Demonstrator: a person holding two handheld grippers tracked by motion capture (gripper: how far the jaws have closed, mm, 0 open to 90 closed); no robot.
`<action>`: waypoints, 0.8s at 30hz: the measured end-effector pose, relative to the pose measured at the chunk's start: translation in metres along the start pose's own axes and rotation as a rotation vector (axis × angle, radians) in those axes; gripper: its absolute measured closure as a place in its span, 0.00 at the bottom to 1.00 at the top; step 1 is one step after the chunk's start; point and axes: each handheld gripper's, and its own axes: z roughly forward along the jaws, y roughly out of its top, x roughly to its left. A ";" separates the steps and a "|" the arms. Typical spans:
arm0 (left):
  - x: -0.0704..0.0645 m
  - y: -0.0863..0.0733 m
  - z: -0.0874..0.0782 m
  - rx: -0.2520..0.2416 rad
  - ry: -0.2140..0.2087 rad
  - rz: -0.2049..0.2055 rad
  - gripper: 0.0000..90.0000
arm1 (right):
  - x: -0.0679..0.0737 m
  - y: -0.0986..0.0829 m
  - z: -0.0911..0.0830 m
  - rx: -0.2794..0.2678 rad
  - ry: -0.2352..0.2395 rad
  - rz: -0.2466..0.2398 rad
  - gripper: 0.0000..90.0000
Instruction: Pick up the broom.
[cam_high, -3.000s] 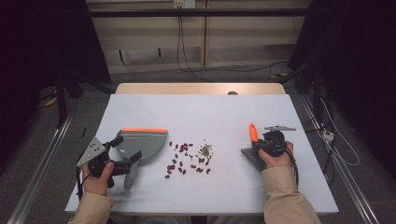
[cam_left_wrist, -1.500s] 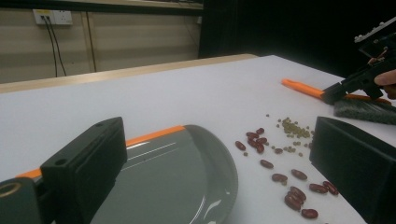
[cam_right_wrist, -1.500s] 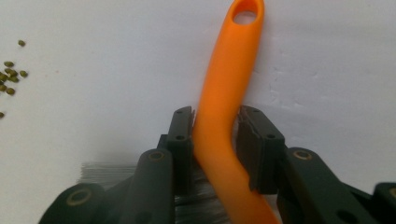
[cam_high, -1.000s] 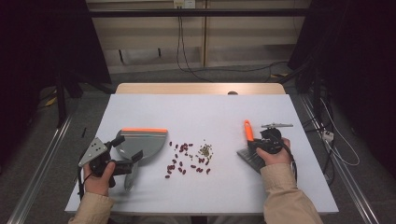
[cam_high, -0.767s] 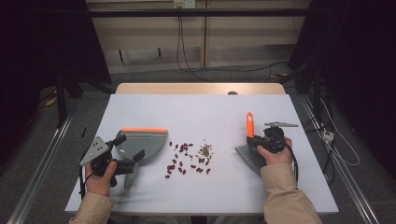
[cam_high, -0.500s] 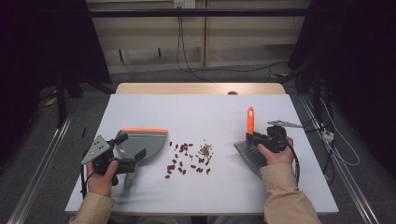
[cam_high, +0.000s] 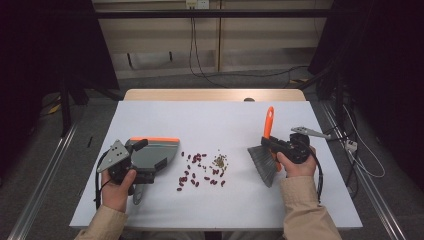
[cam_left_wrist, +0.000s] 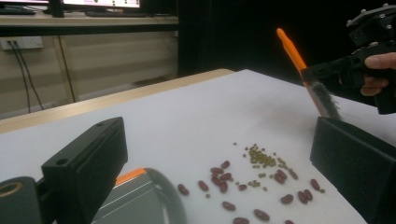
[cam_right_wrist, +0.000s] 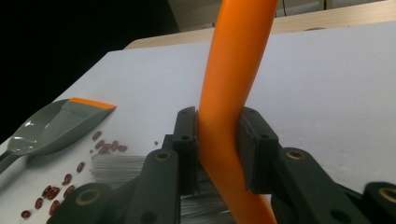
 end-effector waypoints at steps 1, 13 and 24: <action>-0.002 0.001 0.002 -0.005 -0.011 0.003 0.04 | 0.000 0.000 0.000 0.002 0.003 -0.008 0.79; -0.020 0.008 0.024 -0.009 -0.070 0.020 0.04 | 0.003 0.006 -0.009 -0.067 0.055 0.014 0.79; -0.030 0.010 0.036 -0.003 -0.101 0.030 0.04 | 0.016 0.013 -0.014 -0.124 0.094 0.006 0.79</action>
